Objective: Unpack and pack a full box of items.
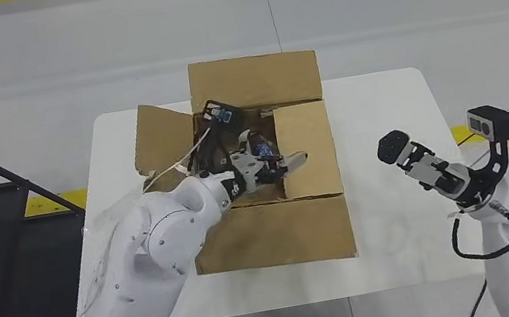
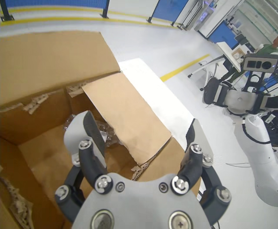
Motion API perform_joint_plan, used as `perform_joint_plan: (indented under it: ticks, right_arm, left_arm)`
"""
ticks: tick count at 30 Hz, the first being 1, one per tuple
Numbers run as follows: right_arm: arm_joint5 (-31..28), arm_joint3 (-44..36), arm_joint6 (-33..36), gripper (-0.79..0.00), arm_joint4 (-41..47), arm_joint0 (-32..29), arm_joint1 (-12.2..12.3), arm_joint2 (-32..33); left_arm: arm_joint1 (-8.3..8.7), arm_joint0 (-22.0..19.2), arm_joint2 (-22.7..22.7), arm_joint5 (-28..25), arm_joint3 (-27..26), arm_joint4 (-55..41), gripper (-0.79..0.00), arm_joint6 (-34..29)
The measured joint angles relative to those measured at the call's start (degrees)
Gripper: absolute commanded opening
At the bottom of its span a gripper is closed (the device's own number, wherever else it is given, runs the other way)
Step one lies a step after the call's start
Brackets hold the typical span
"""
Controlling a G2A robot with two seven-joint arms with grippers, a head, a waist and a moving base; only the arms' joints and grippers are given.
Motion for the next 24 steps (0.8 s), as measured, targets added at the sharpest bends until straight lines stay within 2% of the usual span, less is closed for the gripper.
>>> perform_joint_plan:
  ticks: [9, 17, 24]
  right_arm:
    - [0.28, 1.95, 0.28, 0.0, 2.18, 1.34, 2.21, -0.91]
    - [-0.01, 4.08, -0.01, 0.0, 3.33, 2.84, 3.94, -2.5]
    - [-0.43, 5.17, -0.43, 0.0, 4.49, 3.23, 5.29, -3.08]
  left_arm:
    - [-1.01, -2.83, 1.01, 6.43, 6.62, -9.56, 0.0, -1.39]
    - [-1.74, -5.41, 3.19, 10.18, 12.23, -13.42, 0.0, -3.34]
    - [-2.47, -7.28, 4.61, 10.11, 16.16, -18.46, 0.0, -4.02]
